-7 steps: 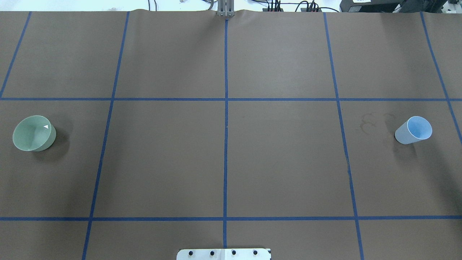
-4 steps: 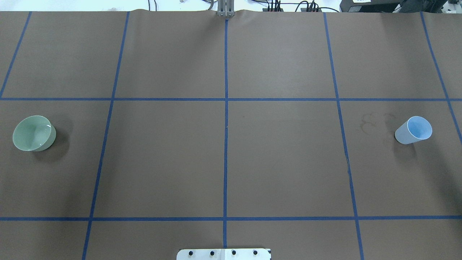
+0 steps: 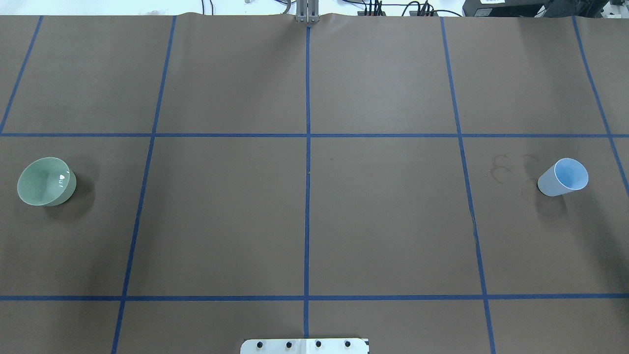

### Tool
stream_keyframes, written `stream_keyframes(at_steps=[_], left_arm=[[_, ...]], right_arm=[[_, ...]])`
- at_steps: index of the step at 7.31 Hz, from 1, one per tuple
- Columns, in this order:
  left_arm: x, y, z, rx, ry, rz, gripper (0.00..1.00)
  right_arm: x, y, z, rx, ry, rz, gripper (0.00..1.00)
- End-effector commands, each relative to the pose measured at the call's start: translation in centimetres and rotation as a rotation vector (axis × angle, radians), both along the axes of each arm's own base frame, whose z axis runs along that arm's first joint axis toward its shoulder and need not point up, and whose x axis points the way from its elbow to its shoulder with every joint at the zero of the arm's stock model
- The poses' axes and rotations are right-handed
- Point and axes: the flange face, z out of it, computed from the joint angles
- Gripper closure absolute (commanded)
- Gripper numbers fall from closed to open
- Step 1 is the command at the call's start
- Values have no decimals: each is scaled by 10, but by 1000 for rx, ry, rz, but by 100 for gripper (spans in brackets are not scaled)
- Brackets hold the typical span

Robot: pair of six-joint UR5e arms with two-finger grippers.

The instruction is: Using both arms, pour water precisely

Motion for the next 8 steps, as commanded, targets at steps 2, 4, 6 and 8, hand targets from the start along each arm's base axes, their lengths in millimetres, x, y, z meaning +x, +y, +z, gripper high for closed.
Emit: stream_keyframes(at_steps=[2, 4, 6, 8], left_arm=[[0, 4, 7, -12, 0, 0, 1], [0, 4, 1, -1, 0, 1, 1], [0, 2, 1, 2, 0, 2, 1], [0, 2, -1, 5, 0, 2, 1]], right_arm=[[0, 1, 1, -3, 0, 0, 0], [0, 1, 1, -2, 0, 0, 0], [0, 1, 0, 0, 0, 0, 0], [0, 1, -4, 8, -1, 0, 0]])
